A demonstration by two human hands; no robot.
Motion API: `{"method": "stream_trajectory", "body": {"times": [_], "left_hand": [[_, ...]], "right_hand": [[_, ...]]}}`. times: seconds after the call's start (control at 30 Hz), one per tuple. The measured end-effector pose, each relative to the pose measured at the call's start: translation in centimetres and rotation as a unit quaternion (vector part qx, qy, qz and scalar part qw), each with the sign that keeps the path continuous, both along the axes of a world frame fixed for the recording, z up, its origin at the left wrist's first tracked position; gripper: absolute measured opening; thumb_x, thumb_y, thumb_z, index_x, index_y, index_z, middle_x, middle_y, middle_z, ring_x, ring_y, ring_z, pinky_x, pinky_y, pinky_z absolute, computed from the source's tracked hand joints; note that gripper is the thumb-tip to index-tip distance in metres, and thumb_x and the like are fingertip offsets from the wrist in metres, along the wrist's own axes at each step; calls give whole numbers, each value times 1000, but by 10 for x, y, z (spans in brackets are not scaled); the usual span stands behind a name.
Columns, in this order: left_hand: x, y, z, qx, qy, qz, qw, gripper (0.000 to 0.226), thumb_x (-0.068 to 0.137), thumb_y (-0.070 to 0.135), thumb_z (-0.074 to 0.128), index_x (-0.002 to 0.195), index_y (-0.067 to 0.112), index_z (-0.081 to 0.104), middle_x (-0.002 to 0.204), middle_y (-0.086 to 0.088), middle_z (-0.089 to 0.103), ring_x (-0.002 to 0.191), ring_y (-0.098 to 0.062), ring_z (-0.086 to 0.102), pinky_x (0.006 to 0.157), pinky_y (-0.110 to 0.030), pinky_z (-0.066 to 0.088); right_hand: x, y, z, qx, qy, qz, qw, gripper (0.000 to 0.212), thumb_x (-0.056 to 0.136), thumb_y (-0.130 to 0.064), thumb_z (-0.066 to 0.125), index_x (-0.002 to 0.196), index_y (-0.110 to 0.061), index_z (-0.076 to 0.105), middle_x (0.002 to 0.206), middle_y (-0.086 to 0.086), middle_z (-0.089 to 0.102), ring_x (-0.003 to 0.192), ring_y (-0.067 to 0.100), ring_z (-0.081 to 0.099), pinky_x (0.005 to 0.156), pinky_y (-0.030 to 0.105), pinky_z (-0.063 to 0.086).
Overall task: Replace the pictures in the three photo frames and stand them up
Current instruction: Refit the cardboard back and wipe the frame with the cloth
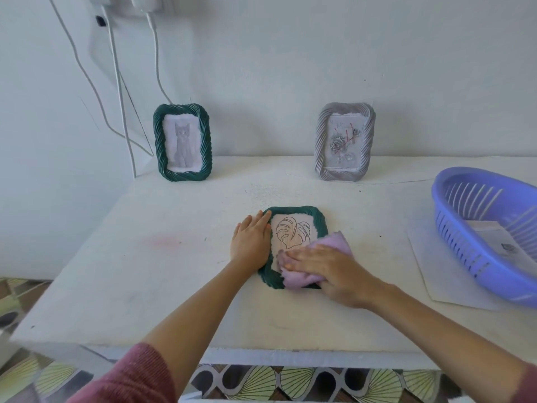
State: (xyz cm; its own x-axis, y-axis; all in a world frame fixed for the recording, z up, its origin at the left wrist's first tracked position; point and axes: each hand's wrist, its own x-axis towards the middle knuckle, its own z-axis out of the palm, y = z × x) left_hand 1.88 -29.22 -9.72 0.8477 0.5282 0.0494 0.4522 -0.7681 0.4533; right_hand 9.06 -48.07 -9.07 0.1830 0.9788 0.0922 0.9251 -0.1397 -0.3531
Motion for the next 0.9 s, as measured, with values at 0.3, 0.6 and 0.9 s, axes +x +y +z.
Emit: {"method": "stream_trajectory", "body": {"times": [0.3, 0.6, 0.9], "left_hand": [[-2, -2, 2, 4, 8, -1, 1000, 46, 102, 27, 19, 148, 25, 22, 156, 2, 22, 144, -19, 18, 119, -33, 11], [-1, -2, 2, -10, 2, 6, 1000, 46, 101, 25, 21, 147, 25, 24, 156, 2, 25, 144, -19, 18, 120, -33, 12], [2, -8, 28, -246, -104, 74, 961, 49, 99, 37, 32, 146, 26, 27, 154, -6, 26, 142, -27, 22, 117, -47, 21]], "right_hand": [[38, 44, 22, 8, -52, -233, 971, 64, 89, 4, 38, 141, -32, 34, 147, -6, 40, 137, 14, 35, 114, 33, 17], [4, -9, 8, -4, -33, 7, 999, 56, 83, -5, 37, 133, -28, 49, 134, -6, 57, 122, 15, 52, 105, 33, 33], [25, 10, 65, 177, 226, -276, 917, 35, 93, -7, 44, 123, -19, 57, 131, 0, 55, 120, 13, 50, 106, 31, 33]]}}
